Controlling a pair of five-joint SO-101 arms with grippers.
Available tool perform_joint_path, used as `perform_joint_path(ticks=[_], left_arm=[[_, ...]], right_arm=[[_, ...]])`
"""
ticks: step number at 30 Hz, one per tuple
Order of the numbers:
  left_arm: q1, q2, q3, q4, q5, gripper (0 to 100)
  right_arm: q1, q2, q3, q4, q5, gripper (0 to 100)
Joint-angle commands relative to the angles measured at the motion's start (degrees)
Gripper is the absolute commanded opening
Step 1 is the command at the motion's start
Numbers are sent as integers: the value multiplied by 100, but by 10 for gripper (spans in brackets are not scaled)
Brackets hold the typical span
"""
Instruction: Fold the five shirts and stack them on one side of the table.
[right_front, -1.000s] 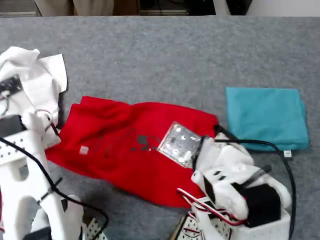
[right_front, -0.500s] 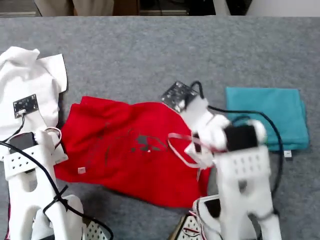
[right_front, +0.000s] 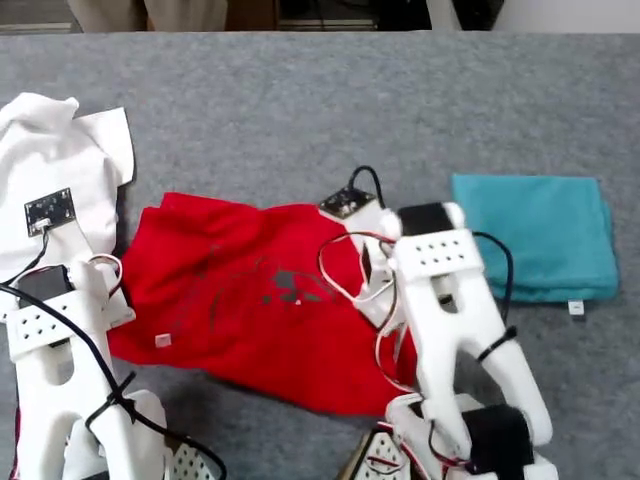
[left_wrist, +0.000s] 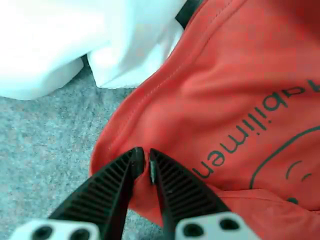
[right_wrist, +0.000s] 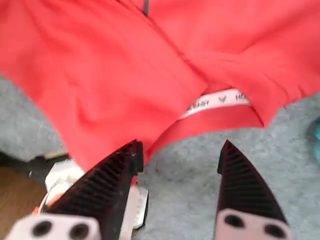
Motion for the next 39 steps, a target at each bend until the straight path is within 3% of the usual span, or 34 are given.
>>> perform_joint_path(ticks=[1, 21, 27, 39], left_arm=[[-53, -110, -9, -62, -18, 19], [-26, -110, 308, -501, 220, 19], [-18, -110, 299, -501, 220, 19], [-18, -110, 281, -501, 220, 19]], right_arm=[[66, 163, 180, -466, -220, 246], [66, 1279, 418, -1459, -316, 245], [66, 1525, 426, -1776, -316, 108], [92, 1666, 391, -1811, -281, 122]])
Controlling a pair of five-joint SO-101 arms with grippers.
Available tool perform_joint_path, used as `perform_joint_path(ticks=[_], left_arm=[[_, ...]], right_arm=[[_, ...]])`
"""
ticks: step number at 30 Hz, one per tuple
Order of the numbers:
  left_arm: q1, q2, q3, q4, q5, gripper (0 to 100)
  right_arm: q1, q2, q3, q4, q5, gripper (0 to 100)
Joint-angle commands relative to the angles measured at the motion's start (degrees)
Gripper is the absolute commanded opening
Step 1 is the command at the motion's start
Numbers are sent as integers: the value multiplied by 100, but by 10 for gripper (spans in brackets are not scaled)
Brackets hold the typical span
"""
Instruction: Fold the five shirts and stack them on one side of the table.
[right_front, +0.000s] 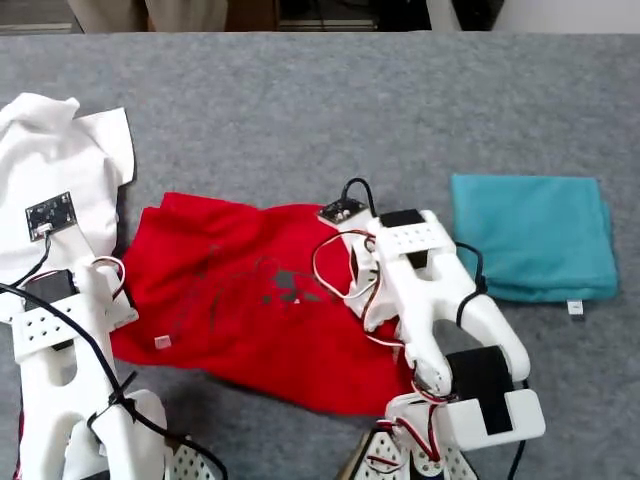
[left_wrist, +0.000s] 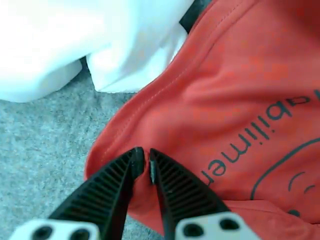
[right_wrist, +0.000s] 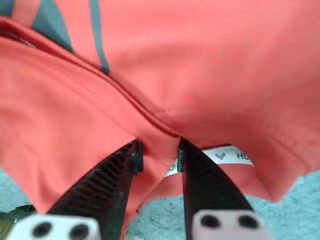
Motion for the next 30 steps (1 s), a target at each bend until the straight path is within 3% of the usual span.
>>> perform_joint_path(ticks=[1, 7, 14, 21, 30], left_arm=[[-18, -110, -44, -70, 62, 19], [-18, -110, -44, -70, 62, 19], [-53, -119, -158, -70, 88, 19], [-44, -119, -993, -70, 985, 19], [-9, -119, -2558, -18, 1758, 19]], right_arm=[[92, 4, -22, -70, -9, 110], [110, -40, -31, -158, -44, 43], [224, -57, -435, 62, -44, 33], [646, -629, -1982, 1116, -44, 23], [681, -1956, -4488, 2259, -44, 22]])
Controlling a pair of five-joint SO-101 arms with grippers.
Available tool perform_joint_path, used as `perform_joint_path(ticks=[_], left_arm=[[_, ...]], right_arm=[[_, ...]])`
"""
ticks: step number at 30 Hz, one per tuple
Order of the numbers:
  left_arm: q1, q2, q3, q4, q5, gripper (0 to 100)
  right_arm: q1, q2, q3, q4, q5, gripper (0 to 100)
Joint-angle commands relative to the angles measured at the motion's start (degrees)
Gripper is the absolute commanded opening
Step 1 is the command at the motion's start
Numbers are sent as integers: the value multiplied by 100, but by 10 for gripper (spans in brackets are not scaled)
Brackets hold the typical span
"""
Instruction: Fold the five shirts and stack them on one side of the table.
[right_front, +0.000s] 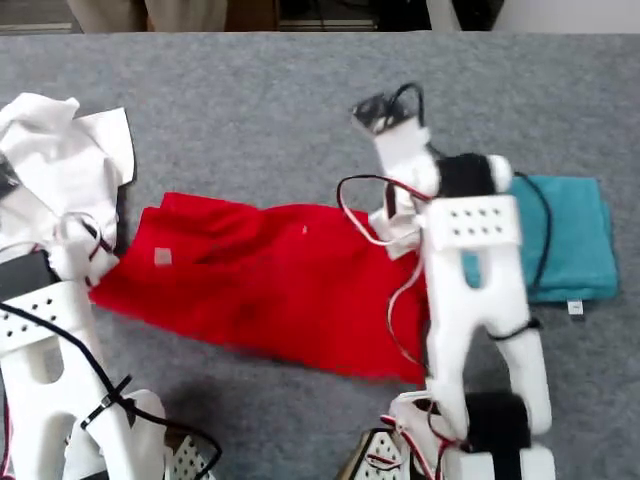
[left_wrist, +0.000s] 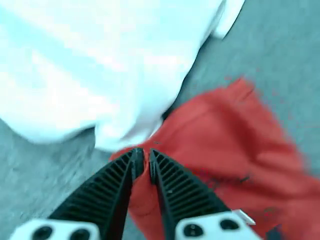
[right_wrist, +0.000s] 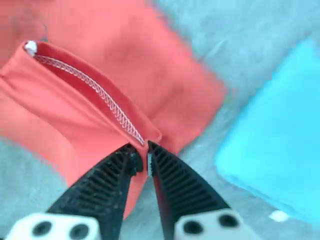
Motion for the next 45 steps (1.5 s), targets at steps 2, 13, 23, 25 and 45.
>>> perform_joint_path(ticks=[2, 13, 23, 25, 45], left_arm=[[9, -119, -1143, 149, 264, 19], [782, -48, -4527, 1978, 264, 19], [862, -57, -6664, 2576, 237, 19], [862, -57, -6998, 2576, 229, 19], [862, -119, -7666, 3314, -79, 19]], right_arm=[[119, -769, -1420, 185, -53, 22], [119, -1270, -4681, 167, -53, 4], [119, -1314, -6677, -791, -53, 4], [119, -1314, -7029, -993, -53, 4], [303, -1297, -7521, -2101, 396, 4]])
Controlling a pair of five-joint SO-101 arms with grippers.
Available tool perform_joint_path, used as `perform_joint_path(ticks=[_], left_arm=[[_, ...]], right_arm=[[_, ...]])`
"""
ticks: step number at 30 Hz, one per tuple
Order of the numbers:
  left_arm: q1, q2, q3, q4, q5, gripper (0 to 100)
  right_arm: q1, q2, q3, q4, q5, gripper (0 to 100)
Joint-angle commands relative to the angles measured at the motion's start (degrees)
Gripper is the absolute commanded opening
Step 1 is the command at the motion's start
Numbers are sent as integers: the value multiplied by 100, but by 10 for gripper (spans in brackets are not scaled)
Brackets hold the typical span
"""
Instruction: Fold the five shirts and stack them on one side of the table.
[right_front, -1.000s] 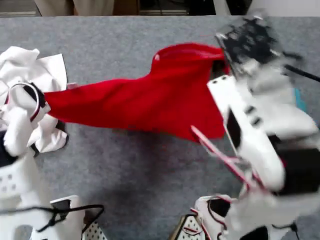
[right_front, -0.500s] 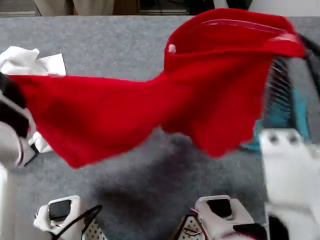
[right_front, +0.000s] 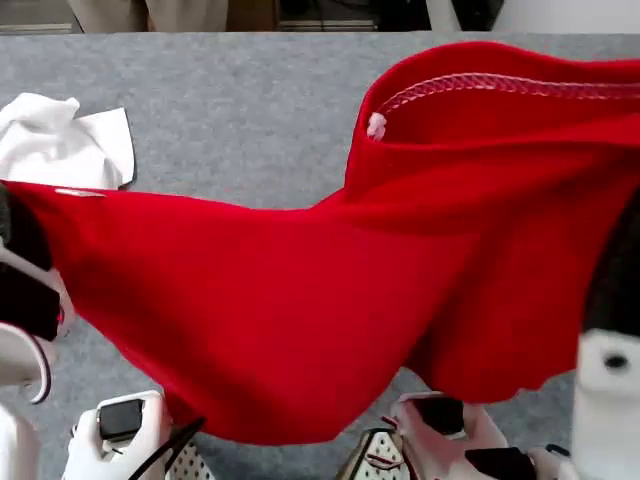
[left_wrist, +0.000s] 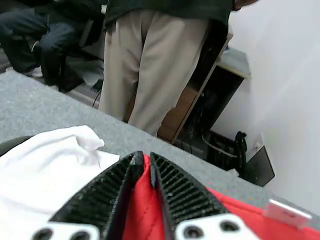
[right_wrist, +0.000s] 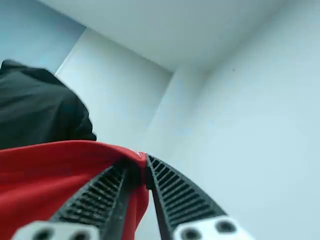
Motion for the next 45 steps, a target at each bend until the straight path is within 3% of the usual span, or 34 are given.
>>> perform_joint_path(ticks=[1, 4, 9, 14, 19, 27, 45], left_arm=[[-9, -13, 44, 62, -44, 19], [-9, -66, 105, 62, -53, 19], [-9, -444, 360, 62, -53, 19], [26, -1007, 1749, 53, -53, 19], [9, -1420, 2857, -70, -26, 19], [0, -1604, 3455, -273, -26, 19], [-9, -1587, 2892, 70, -53, 19]], right_arm=[[92, 31, 75, 97, 0, 4], [92, 31, 57, -26, 18, 4], [92, 84, 312, -1081, 53, 4], [84, 92, 725, -1723, 44, 4], [-409, 66, 831, -1705, 44, 4], [-699, -22, 796, -457, 44, 4], [-699, -743, 884, 905, 44, 4]])
